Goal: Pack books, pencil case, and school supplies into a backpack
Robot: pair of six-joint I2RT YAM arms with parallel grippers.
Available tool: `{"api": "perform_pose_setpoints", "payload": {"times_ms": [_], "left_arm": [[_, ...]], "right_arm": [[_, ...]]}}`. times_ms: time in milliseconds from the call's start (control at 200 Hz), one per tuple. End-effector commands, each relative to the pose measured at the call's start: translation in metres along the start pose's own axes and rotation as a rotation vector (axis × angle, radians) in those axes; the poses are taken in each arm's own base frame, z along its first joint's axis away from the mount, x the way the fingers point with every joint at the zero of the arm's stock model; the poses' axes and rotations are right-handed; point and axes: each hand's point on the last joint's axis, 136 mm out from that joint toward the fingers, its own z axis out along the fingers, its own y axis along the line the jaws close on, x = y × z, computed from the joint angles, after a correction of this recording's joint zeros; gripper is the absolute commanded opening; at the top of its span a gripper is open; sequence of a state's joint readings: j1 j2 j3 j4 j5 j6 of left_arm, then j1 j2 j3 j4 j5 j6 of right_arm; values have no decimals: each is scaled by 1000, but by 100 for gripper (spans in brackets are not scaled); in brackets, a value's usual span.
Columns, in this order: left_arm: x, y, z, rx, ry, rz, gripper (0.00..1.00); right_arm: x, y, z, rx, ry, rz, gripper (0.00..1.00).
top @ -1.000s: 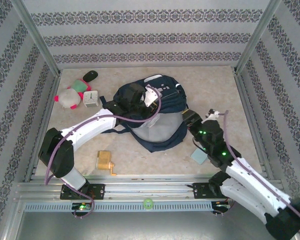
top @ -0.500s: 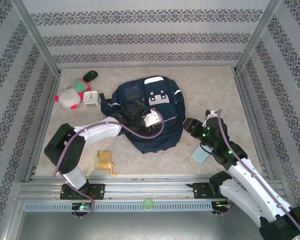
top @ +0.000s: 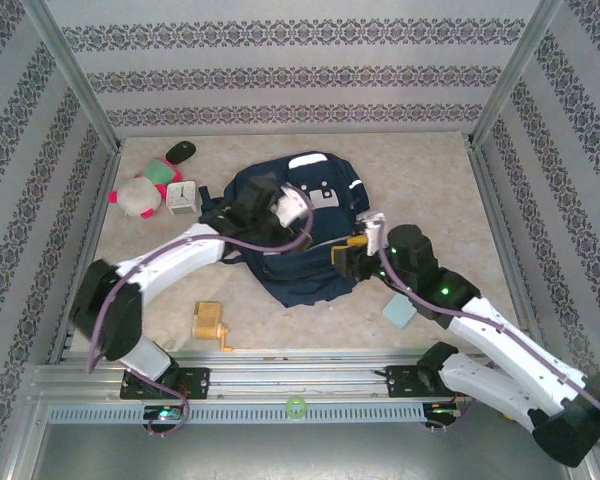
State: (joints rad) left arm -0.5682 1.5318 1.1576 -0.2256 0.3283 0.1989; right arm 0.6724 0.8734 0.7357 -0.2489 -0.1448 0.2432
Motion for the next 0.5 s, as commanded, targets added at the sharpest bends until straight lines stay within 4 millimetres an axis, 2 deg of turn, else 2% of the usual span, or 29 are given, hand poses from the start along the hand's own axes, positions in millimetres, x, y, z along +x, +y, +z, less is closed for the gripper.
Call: {"api": "perform_pose_setpoints", "payload": {"times_ms": [0, 85, 190, 255, 385, 495], "left_arm": [[-10, 36, -41, -71, -59, -277, 72], [9, 61, -59, -140, -45, -416, 72], [38, 80, -75, -205, -19, -529, 72], [55, 85, -81, -229, -12, -579, 73], [75, 89, -91, -259, -32, -640, 73], [92, 93, -94, -278, -31, -686, 73]], "right_arm": [[12, 28, 14, -101, 114, -330, 51], [25, 42, 33, -146, 208, -457, 53], [43, 50, 61, -167, 328, -570, 58], [54, 54, 80, -182, 394, -624, 62], [70, 63, 113, -231, 466, -666, 73], [91, 65, 136, -256, 532, -687, 75]]}}
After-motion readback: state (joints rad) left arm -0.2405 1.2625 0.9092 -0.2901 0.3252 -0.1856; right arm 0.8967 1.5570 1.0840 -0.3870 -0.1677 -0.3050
